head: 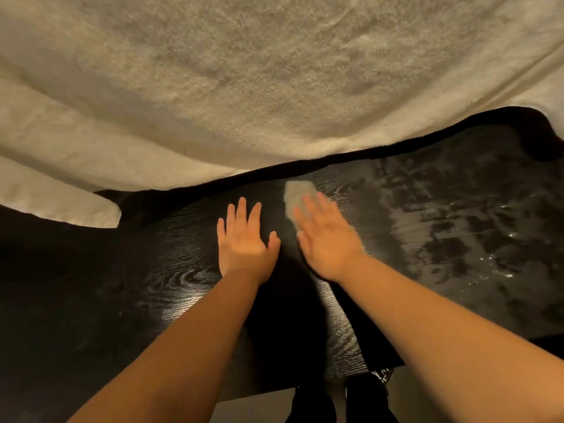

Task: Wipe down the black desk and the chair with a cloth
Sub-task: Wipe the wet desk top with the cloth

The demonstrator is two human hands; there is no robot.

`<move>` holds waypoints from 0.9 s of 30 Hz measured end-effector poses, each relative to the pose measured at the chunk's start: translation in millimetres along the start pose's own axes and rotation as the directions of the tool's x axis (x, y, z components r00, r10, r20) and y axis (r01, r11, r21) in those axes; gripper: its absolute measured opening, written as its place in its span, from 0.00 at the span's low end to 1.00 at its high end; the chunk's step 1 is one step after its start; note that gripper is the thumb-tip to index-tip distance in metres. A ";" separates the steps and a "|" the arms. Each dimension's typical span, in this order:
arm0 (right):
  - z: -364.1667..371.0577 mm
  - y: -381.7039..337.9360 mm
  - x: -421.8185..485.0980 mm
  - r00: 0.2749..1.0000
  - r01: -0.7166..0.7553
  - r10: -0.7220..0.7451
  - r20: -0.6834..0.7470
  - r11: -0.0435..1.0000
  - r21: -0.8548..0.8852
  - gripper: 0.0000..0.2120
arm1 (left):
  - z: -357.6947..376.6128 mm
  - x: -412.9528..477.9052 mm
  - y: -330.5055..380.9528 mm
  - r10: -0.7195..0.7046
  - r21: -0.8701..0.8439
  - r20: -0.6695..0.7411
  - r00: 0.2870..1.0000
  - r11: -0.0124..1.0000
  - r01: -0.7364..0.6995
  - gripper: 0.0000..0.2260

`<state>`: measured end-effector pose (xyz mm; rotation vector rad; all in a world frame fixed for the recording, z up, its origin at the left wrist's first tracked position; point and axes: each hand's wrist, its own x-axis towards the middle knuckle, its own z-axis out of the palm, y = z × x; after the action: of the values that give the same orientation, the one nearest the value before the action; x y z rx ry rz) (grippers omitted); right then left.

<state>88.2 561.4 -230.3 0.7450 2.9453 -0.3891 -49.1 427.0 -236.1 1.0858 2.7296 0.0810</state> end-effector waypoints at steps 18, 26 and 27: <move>-1.5 -7.6 36.6 0.993 0.103 -0.104 0.062 0.994 0.023 0.28 | 4.4 2.2 -2.3 0.024 0.009 0.003 1.000 1.000 -0.024 0.34; -17.1 62.1 50.4 0.981 -0.176 0.176 -0.085 0.984 0.007 0.28 | 1.7 0.9 -2.7 0.039 0.019 -0.030 0.999 0.999 -0.038 0.34; -16.3 60.2 53.3 0.967 -0.234 0.233 -0.102 0.972 0.003 0.27 | 1.9 1.1 -2.7 0.038 0.019 -0.030 0.999 0.999 -0.037 0.34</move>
<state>69.9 641.2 -235.5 1.1270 2.9006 -0.3268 -51.3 425.8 -238.5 1.1500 2.7426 0.0786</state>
